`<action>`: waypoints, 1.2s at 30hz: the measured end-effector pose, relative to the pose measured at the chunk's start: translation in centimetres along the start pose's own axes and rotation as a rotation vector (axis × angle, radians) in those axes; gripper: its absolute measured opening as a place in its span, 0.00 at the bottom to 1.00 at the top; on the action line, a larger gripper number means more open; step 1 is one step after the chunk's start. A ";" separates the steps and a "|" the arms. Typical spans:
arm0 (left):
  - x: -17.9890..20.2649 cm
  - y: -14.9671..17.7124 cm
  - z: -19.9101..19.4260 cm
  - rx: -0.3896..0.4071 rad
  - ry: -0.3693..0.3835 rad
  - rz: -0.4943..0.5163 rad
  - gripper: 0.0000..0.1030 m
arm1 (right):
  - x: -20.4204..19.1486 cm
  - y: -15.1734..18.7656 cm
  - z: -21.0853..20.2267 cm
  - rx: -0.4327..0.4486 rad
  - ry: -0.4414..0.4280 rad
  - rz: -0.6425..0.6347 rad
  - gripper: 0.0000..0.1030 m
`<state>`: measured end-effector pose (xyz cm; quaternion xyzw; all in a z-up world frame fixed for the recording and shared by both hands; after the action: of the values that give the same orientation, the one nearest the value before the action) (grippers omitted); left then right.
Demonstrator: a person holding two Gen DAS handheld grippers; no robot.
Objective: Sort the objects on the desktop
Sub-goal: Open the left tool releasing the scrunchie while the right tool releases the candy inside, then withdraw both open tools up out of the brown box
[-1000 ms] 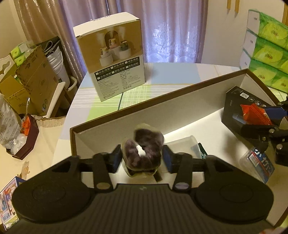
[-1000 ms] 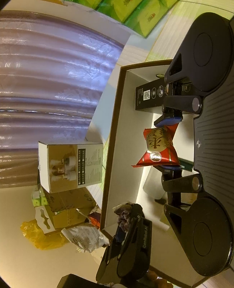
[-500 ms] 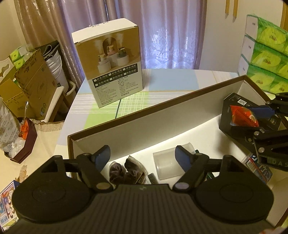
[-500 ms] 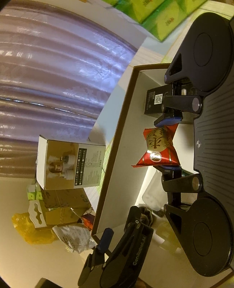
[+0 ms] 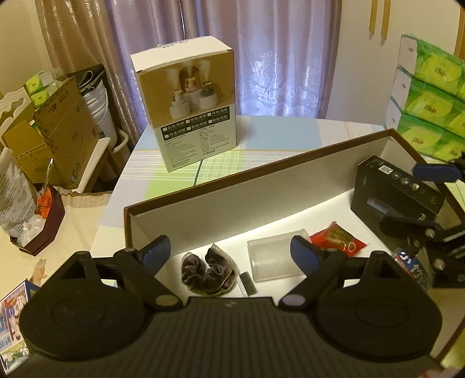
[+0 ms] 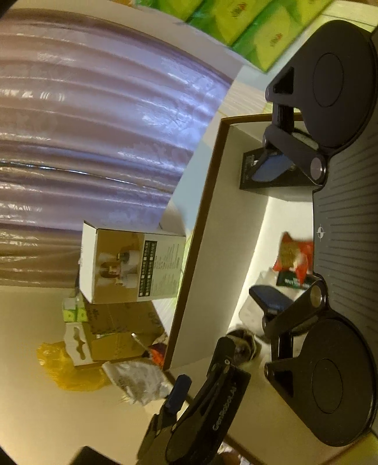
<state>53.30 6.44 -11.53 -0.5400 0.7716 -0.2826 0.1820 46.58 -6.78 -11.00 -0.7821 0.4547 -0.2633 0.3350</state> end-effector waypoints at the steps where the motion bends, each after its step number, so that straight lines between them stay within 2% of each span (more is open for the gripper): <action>1: 0.0 0.1 -0.3 0.002 -0.001 -0.003 0.87 | 0.0 0.1 -0.5 -0.002 -0.010 0.007 0.85; 5: 0.4 0.6 -1.8 0.018 -0.001 -0.006 0.91 | -0.3 0.4 -2.1 -0.016 -0.026 0.037 0.98; 13: 1.4 1.4 -5.3 0.072 -0.040 -0.014 0.99 | -0.4 1.8 -5.2 -0.043 -0.013 0.120 0.98; 20: 2.7 2.9 -8.6 0.102 -0.078 -0.010 0.99 | -0.7 3.5 -8.2 -0.042 0.026 0.186 0.98; 27: 4.3 5.2 -12.5 0.128 -0.077 -0.019 0.99 | -1.3 4.7 -11.4 -0.043 0.086 0.218 0.98; 31: 5.2 6.6 -14.7 0.115 -0.110 -0.041 0.99 | -1.5 5.0 -13.8 -0.018 0.134 0.263 0.98; 36: 7.0 8.8 -17.5 0.117 -0.133 -0.054 0.99 | -2.3 5.6 -16.9 0.011 0.083 0.271 0.98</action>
<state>34.19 6.35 -3.43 -0.5665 0.7253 -0.2956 0.2563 30.47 -11.62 -4.76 -0.7000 0.5681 -0.2503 0.3529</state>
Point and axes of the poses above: each gripper's, at about its wrist camera, not at the fingertips, and z roughly the way its jaws point, x to its right, y to its underside, the point moved 2 cm from there along z, roughly the way its jaws point, and after that the axes turned 7 degrees about y, right-handed, at the moved point
